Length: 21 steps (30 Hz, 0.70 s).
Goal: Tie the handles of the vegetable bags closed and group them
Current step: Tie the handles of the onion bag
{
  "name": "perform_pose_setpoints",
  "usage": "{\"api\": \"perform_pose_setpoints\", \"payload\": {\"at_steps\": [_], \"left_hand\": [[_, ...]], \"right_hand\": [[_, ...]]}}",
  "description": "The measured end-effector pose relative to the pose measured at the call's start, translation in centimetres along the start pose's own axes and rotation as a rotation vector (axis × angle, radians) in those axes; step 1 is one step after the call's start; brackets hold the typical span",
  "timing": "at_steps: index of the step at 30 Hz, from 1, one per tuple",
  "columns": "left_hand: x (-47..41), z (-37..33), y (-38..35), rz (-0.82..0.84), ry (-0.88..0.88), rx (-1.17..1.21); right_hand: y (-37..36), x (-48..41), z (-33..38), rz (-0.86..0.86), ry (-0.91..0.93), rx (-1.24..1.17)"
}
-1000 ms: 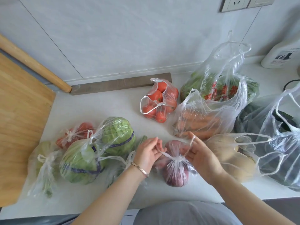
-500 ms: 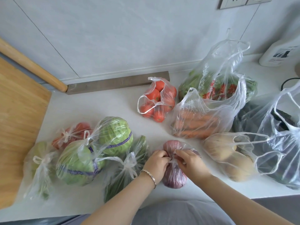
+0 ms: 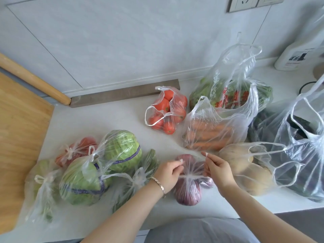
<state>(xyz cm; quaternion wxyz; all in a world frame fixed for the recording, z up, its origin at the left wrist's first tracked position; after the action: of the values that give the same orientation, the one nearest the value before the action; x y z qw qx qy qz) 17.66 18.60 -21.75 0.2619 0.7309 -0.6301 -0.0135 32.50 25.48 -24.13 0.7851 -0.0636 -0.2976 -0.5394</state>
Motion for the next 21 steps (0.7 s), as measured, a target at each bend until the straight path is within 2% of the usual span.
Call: {"api": "perform_pose_setpoints", "payload": {"at_steps": [2,5,8,10,13,17,21], "left_hand": [[-0.4,-0.3,-0.2,-0.052,0.028,0.084],[-0.4,-0.5,-1.1,-0.035,0.089,0.173],[-0.2,-0.6,-1.0,-0.085,0.095,0.33],[-0.3,-1.1,-0.5,-0.136,0.095,0.38],[-0.5,-2.2,-0.7,-0.124,0.073,0.342],[-0.7,-1.8,-1.5,-0.079,0.167,0.346],[-0.3,-0.1,-1.2,-0.145,0.282,0.499]], "right_hand": [[0.0,0.1,1.8,-0.012,0.097,0.038],[-1.0,1.1,5.2,0.052,0.296,0.156],[-1.3,1.4,6.3,-0.008,0.403,0.301],[-1.0,1.2,6.1,-0.063,0.392,0.269],[-1.2,1.3,5.8,-0.046,0.37,0.16],[-1.8,1.8,6.9,-0.037,0.456,0.257],[-0.3,0.9,6.3,-0.074,0.44,0.303]]}}
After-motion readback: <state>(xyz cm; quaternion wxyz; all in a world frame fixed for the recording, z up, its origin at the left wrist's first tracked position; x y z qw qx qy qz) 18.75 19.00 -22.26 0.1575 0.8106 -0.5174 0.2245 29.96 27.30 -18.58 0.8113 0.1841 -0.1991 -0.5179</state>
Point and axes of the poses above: each hand's wrist, its own x-axis away from the middle knuckle, its own y-axis out of the back of the hand, z = x × y, the point moved 8 cm from there along -x, towards the middle knuckle, and after that the axes turned 13 degrees about x, right-handed, at the moved point
